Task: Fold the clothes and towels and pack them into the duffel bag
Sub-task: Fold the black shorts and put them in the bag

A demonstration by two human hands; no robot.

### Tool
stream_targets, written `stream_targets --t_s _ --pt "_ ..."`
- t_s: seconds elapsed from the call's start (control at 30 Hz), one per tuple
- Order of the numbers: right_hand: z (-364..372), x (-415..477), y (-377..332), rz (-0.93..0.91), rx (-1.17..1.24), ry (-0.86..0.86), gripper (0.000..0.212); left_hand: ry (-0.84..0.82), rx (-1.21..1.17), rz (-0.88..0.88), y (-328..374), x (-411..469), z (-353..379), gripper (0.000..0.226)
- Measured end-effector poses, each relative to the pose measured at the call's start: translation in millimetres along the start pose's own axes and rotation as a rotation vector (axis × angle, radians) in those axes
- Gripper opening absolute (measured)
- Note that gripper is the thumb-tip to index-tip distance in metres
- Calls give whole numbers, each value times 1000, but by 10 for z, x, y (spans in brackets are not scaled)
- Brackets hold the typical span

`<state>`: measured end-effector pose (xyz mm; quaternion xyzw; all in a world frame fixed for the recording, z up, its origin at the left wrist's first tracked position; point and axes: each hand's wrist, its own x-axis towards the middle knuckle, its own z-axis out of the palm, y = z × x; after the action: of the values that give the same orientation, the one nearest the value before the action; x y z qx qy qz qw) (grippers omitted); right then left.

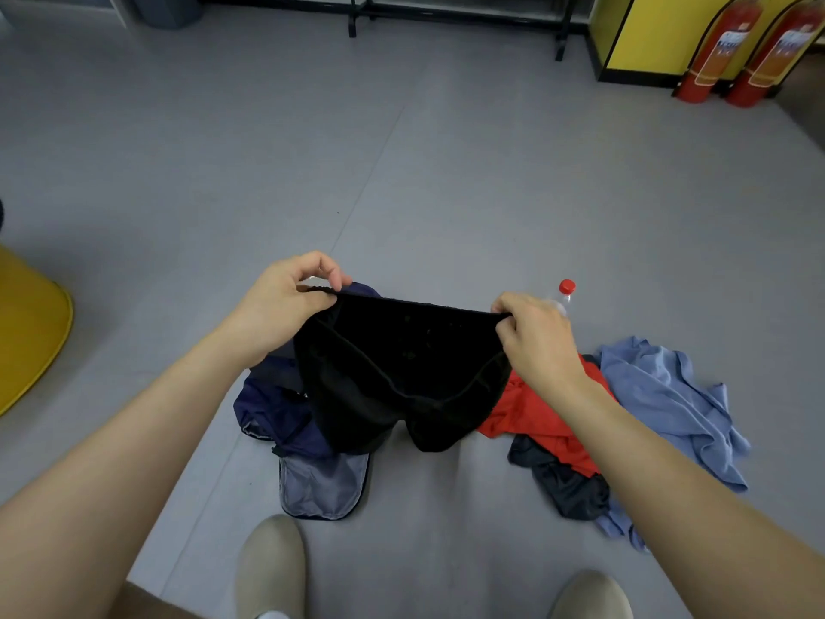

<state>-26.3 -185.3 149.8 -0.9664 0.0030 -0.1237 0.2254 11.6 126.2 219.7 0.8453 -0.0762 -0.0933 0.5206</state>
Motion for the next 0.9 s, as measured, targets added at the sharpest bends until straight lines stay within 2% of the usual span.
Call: stream_targets --t_s 0.13,0.27,0.37,0.53,0.67,0.77,0.8,0.83,0.9 --pt "-195 86 17 49 16 -7 20 -68 148 65 4 14 -27 39" --pt "-360 97 85 -66 42 -90 37 -2 450 83 -88 48 -92 44" --pt "-479 65 99 -156 104 -89 32 45 569 70 -166 73 -163 39" --pt "-603 26 85 -220 169 -133 41 35 628 59 -207 84 -258 42" --pt "-637 4 108 -81 156 -222 44 -3 633 63 -212 76 -255 42" --pt "-669 30 132 -30 269 -251 21 -27 590 89 -190 61 -215 18" --pt "-668 40 150 -30 267 -282 27 -53 563 76 -181 55 -209 4" --pt "-667 35 167 -47 226 -323 36 -79 557 58 -190 54 -207 10" --pt "-622 17 244 -130 56 -352 31 -122 587 51 -238 74 -209 25"
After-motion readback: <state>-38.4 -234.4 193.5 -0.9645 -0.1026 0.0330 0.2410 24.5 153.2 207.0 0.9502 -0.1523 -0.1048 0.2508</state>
